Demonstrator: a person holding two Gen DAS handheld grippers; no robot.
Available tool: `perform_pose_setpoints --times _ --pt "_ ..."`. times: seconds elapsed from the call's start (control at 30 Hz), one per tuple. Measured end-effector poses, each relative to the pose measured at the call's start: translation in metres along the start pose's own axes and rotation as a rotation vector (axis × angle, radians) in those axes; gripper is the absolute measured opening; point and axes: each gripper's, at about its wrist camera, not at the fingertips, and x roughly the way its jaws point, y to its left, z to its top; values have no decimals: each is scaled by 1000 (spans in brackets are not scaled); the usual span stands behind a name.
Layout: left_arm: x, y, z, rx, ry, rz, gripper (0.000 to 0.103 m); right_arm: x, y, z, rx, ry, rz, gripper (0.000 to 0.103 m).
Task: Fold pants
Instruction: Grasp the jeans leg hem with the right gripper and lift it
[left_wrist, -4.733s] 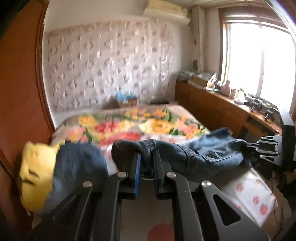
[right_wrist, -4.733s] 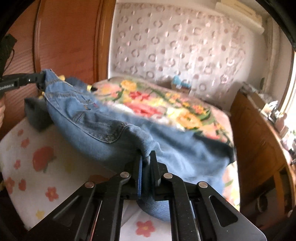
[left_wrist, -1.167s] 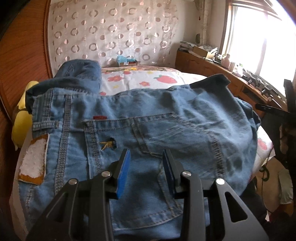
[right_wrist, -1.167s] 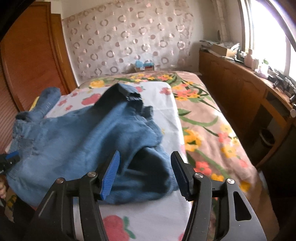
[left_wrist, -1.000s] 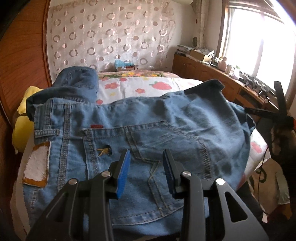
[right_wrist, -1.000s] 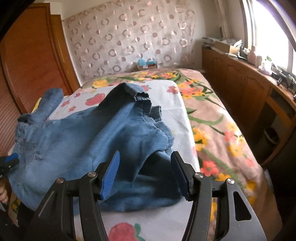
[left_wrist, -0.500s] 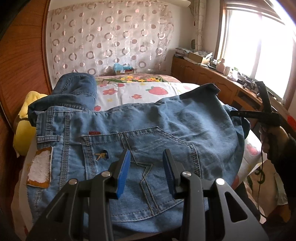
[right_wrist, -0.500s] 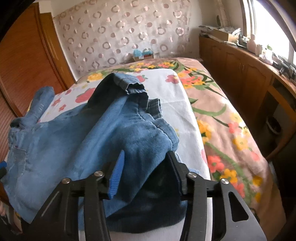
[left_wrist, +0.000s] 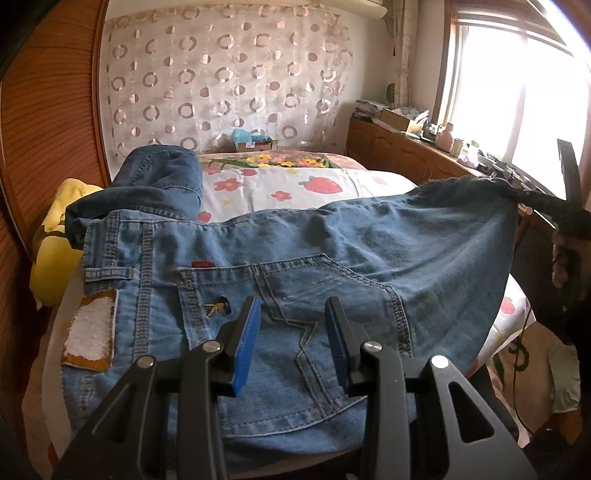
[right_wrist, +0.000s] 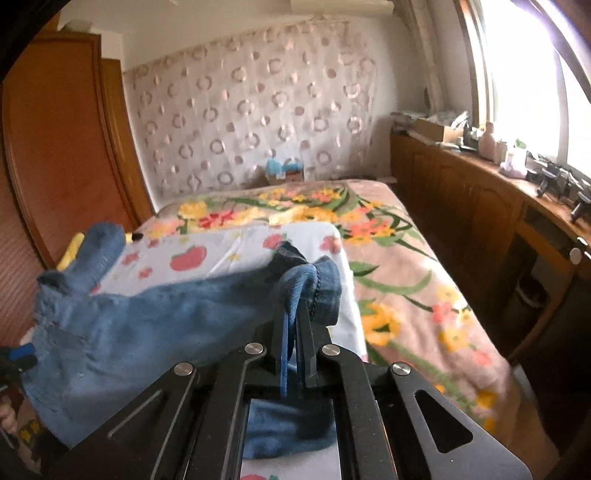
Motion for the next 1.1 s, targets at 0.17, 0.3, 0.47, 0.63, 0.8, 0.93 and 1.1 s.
perform_pose_setpoints --times 0.17,0.3,0.47,0.63,0.8,0.93,1.1 --pt "-1 1 1 3 -1 -1 35 5 -2 -8 -16 46 -18 1" --pt "-8 3 5 -1 -14 0 35 4 4 -8 -9 51 13 1" --pt "-21 5 9 -2 -37 4 35 -11 44 9 -86 16 95 1" --pt "-35 11 14 -8 -72 8 35 -28 103 26 -177 -12 208 1" --pt "-48 22 15 -21 -95 18 35 -42 176 38 -307 -36 344 1" --pt "-53 31 14 -46 -105 27 35 -44 221 40 -362 -14 454 1" --pt "-50 37 9 -60 -99 31 35 -29 262 29 -413 46 506 25"
